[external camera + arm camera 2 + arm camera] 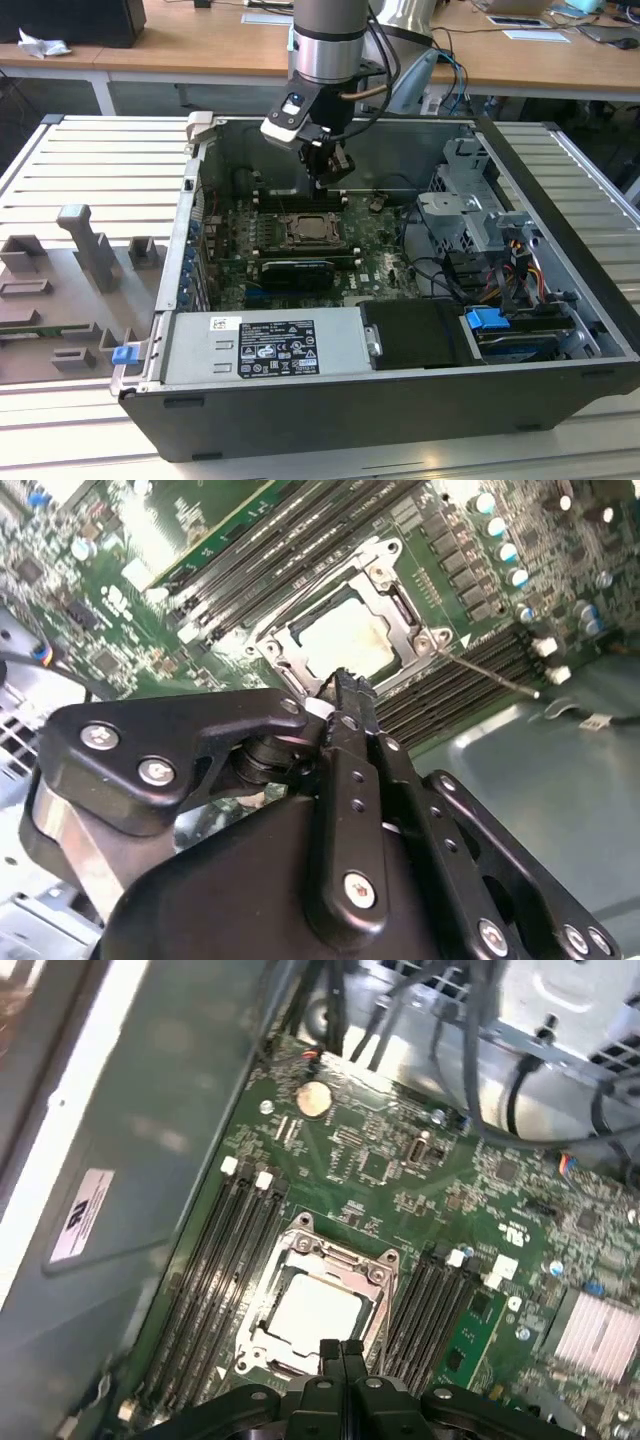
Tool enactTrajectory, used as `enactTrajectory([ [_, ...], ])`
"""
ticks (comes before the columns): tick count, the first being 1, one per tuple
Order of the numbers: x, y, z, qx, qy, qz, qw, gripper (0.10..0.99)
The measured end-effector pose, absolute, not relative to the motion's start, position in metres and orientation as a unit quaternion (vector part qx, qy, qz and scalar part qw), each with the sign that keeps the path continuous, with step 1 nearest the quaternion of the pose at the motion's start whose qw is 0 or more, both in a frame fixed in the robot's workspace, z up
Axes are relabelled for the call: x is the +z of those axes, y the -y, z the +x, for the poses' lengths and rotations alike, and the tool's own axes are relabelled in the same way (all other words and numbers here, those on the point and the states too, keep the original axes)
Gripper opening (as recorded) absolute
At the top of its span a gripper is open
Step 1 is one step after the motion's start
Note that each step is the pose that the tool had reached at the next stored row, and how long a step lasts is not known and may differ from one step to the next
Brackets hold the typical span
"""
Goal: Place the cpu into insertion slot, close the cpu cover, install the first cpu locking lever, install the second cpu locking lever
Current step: 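Install the first cpu locking lever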
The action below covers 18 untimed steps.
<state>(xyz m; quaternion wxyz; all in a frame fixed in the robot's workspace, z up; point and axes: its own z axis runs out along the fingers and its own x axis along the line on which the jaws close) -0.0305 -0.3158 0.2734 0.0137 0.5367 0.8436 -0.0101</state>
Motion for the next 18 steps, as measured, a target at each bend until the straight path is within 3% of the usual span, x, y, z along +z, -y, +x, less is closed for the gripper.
enactTrajectory([
  [7, 0.2732, 0.3158, -0.0306, -0.009, -0.891, 0.453, 0.015, 0.106],
  [13, 0.2725, 0.3158, -0.0306, 0.016, -0.915, 0.402, 0.003, 0.106],
  [18, 0.2703, 0.3158, -0.0305, 0.016, -0.941, 0.339, 0.002, 0.106],
])
